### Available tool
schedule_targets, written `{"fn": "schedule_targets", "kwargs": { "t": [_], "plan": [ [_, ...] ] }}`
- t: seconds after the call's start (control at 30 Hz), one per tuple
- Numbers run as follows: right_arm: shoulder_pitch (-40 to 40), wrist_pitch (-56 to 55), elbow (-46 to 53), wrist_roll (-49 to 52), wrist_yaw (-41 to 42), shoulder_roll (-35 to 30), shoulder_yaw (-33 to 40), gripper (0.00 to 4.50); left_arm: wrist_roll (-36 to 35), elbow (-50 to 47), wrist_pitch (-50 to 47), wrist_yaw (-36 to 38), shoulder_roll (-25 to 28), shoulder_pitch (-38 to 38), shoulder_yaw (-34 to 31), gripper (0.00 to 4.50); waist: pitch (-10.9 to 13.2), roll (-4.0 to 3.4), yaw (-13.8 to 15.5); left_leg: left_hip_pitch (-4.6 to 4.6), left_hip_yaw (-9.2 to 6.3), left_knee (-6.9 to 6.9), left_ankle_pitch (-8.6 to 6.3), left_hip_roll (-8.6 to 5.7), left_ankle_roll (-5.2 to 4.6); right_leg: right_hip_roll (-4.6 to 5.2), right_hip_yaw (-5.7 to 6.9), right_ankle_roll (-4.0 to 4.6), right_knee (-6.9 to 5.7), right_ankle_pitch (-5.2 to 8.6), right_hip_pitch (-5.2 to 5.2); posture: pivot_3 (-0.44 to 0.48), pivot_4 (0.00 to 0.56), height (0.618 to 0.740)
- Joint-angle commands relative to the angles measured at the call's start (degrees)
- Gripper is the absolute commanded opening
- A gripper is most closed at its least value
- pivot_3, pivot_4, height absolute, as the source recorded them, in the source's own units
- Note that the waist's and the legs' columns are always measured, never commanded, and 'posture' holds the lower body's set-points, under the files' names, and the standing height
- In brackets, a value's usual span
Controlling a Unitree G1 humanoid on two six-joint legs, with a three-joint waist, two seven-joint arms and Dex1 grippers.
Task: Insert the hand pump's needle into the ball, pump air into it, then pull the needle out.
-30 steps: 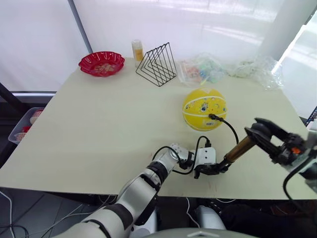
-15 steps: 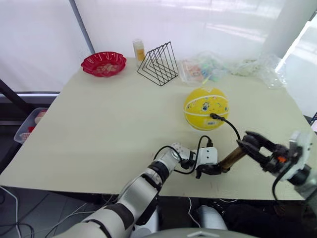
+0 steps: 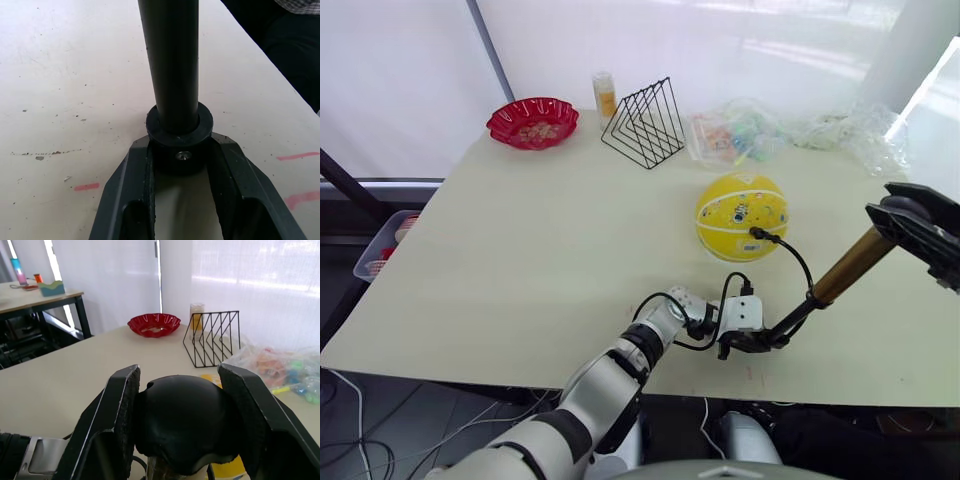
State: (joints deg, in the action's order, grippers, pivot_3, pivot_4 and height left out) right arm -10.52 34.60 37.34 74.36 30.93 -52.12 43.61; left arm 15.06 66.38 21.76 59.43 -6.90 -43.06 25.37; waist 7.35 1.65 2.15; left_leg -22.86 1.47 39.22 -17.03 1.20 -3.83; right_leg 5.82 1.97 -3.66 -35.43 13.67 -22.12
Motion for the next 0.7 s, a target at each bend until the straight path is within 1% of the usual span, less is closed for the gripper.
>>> {"fn": "schedule_targets", "kwargs": {
  "t": [0.03,0.13,0.23,0.3,0.37,0.43,0.47,0.6,0.7],
  "plan": [
    [-3.08,-0.50,0.97,-5.49,-0.73,2.23,-0.28,2.00,5.82,7.27,-4.16,0.87,3.40,3.92,4.29,1.02,-0.10,0.15,-0.01,0.00,0.00,-0.02,0.00,0.00,0.00,-0.04,0.02,-0.02,0.02,0.01,0.02,0.000,0.150,0.737],
    [-5.14,-1.04,0.50,-8.11,-0.60,6.13,-5.55,2.00,5.78,7.18,-4.10,0.88,3.47,4.08,4.33,1.02,-0.38,0.59,-0.10,0.06,-0.06,-0.03,-0.01,0.01,0.00,-0.03,0.10,-0.05,0.08,0.03,0.13,0.000,0.150,0.737],
    [-5.01,-1.69,-0.05,-9.42,-1.60,9.11,-8.73,2.00,5.75,7.11,-4.09,0.88,3.48,4.20,4.35,1.02,-0.52,0.67,-0.47,0.12,-0.05,-0.03,-0.01,0.04,0.00,0.10,0.03,-0.05,0.09,0.03,0.14,0.000,0.150,0.737],
    [-6.70,-2.84,-1.62,-15.10,0.99,9.68,-12.90,2.00,5.74,7.06,-4.08,0.85,3.52,4.26,4.35,1.02,-0.66,0.60,-0.72,0.16,-0.02,-0.03,-0.01,0.04,0.00,0.12,-0.04,-0.05,0.08,0.02,0.13,0.000,0.150,0.737],
    [-8.87,-5.76,-4.83,-21.86,3.49,12.65,-20.52,2.00,5.72,7.01,-4.08,0.69,3.61,4.29,4.32,1.02,-0.72,0.68,-0.73,0.18,0.00,-0.04,-0.02,0.04,0.00,0.11,-0.11,-0.05,0.04,0.02,0.10,0.000,0.150,0.737],
    [-10.37,-8.02,-6.79,-26.35,4.76,15.05,-26.05,2.00,5.68,6.98,-4.11,0.60,3.62,4.32,4.28,1.02,-1.27,1.08,-0.87,0.18,0.00,-0.10,-0.02,0.05,0.00,0.07,-0.14,-0.04,0.04,0.03,0.04,0.000,0.150,0.737],
    [-10.66,-9.34,-7.59,-28.32,5.29,15.99,-27.75,2.00,5.66,6.98,-4.10,0.58,3.63,4.33,4.25,1.02,-1.39,1.08,-1.00,0.24,-0.01,-0.17,-0.02,0.06,0.00,-0.01,-0.26,-0.03,0.04,0.03,0.00,0.000,0.150,0.737],
    [-11.12,-12.76,-9.47,-32.72,6.80,17.91,-30.54,2.00,5.72,7.04,-4.07,0.52,3.58,4.32,4.16,1.02,-1.47,1.14,-1.28,0.34,0.01,-0.17,-0.02,0.05,0.00,-0.03,-0.44,-0.03,0.01,0.02,-0.02,0.000,0.150,0.737],
    [-10.96,-13.64,-7.52,-32.63,7.03,17.75,-29.03,1.99,5.76,7.07,-4.04,0.56,3.49,4.25,4.17,1.02,-1.49,1.01,-1.27,0.39,0.03,-0.17,-0.02,0.06,0.01,-0.01,-0.51,-0.02,-0.01,0.02,-0.04,0.000,0.150,0.737]
  ]
}}
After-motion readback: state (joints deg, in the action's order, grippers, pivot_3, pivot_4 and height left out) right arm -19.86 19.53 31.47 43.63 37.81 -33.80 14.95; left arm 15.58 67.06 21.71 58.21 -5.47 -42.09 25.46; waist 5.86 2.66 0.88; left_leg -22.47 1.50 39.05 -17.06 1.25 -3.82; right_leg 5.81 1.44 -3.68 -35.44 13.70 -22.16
